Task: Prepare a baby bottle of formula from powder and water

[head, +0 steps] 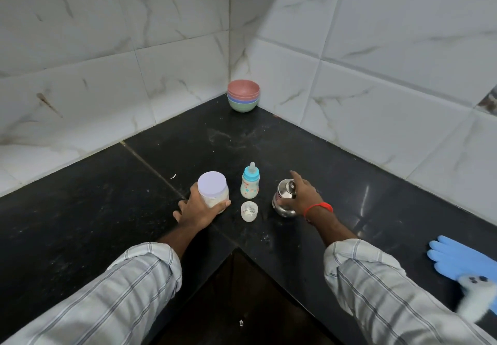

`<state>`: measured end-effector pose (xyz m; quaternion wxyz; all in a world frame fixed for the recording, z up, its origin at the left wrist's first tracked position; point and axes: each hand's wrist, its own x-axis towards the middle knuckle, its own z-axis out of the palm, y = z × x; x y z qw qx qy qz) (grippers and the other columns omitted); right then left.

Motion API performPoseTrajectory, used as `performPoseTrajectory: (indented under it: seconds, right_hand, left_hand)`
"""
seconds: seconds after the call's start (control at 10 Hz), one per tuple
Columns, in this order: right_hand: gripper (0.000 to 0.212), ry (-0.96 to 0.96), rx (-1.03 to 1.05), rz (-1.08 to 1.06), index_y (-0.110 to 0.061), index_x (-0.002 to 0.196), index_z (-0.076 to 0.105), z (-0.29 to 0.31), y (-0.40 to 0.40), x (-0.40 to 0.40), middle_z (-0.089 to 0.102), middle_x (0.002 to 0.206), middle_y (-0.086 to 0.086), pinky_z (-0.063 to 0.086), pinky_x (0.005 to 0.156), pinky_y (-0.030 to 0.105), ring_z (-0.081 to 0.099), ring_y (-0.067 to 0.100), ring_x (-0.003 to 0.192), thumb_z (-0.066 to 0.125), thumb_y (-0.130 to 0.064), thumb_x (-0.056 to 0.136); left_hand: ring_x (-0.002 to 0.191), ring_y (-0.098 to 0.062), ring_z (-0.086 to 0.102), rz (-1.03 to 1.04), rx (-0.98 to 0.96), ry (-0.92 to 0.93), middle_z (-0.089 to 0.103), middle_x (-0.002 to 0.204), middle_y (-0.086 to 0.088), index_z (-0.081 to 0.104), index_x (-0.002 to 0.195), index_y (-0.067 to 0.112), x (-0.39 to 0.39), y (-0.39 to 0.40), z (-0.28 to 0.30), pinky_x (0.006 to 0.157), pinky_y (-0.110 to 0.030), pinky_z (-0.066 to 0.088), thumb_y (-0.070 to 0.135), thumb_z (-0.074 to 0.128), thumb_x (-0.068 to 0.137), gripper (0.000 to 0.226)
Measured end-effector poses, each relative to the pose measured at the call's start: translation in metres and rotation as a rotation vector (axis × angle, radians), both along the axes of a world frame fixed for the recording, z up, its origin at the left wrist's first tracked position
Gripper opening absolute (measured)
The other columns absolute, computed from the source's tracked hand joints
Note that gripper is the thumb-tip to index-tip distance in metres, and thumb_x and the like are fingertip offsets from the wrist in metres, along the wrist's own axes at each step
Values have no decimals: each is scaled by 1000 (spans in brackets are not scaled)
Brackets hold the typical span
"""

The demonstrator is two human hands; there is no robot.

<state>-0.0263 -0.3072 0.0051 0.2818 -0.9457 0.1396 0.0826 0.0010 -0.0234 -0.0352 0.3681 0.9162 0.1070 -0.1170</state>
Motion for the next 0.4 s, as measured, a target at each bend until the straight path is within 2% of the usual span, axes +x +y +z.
performPoseTrajectory:
  seconds: [0.1,0.2,0.3,0.4]
  right_hand:
    - [106,38,-5,51,-27,161,11,1,1,8,28,163,15,33,119,50,34,38,146,80,-41,83]
    - [114,9,-186,63,-33,161,-1,9,0,9,1,170,12,17,122,58,7,41,155,70,-67,80]
    - [114,-170,-228,61,-30,162,-5,30,-2,16,-13,170,12,6,124,58,-10,40,156,60,-77,81]
    - [110,-394,-332,106,-24,162,-3,58,-5,26,-11,170,13,7,125,59,-10,39,156,53,-78,84]
  left_hand:
    - [147,-40,23,-49,-15,18,28,163,-5,-12,153,43,0,6,5,115,-58,16,78,78,56,138]
    - [150,-37,21,-53,-35,-55,23,165,-4,-19,151,46,-5,11,16,117,-60,14,78,81,48,147]
    - [152,-30,13,-108,3,-263,7,168,4,-12,154,42,-6,13,30,117,-62,13,81,74,56,136]
    - [155,-27,3,-251,200,-515,-18,167,12,-8,157,36,0,7,51,116,-65,16,84,54,75,115]
